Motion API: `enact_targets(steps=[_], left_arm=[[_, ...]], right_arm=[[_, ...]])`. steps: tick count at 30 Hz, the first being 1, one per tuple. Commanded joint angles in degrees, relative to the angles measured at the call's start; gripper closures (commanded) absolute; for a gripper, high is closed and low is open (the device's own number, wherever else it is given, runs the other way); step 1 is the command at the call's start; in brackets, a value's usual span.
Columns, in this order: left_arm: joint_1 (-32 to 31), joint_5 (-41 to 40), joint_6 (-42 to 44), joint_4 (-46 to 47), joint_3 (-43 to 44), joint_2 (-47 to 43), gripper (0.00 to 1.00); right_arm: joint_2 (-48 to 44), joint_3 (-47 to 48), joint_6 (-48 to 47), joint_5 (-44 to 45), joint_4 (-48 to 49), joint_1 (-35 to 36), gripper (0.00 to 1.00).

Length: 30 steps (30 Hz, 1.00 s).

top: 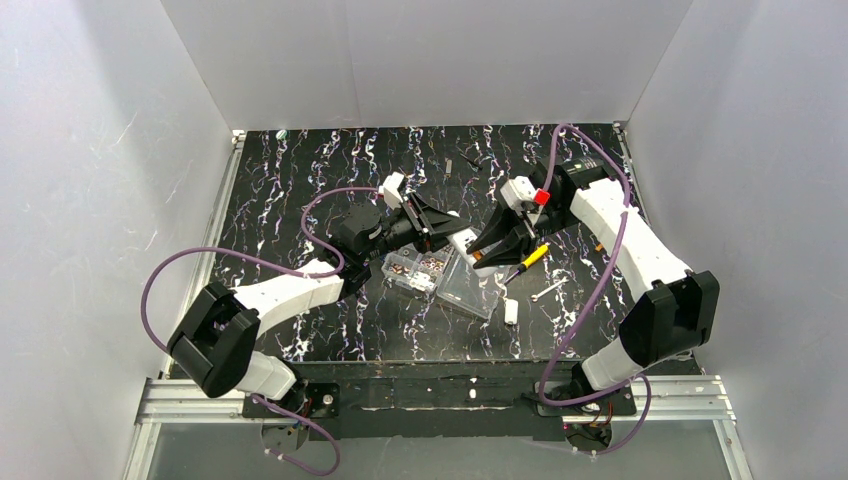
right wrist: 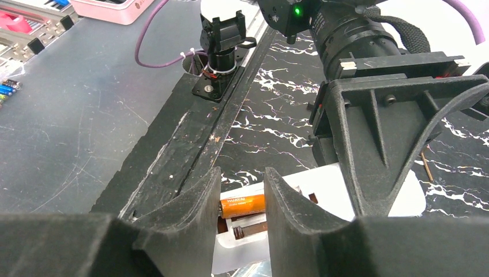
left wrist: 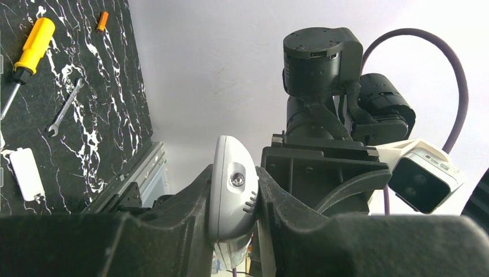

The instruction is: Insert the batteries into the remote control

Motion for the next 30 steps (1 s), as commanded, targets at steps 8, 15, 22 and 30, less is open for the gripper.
enact_targets(steps=[8,15,22,30], left_arm=[[-0.20,2.74,-1.78,8.58,4.82,-1.69,1.00],[-0.26,3.18,-1.94,9.24,5.16,-1.67,1.00],[-0.29,3.52,-2.09,9.61,5.65,-1.31,1.00],[-0.29,3.85,-2.22,9.86,6.07,-1.33,1.00]], right_arm=[[2.37,0.74,-2.29,0.89,-2.47,0.57,0.62],[3.94,1.96,-2.50,0.05,-2.52,0.57,0.63],[4.92,2.33,-3.39,-0.63,-2.52,0.59,0.64],[6.40,2.68,-4.02,-0.10,-2.47,0.60,0.64]])
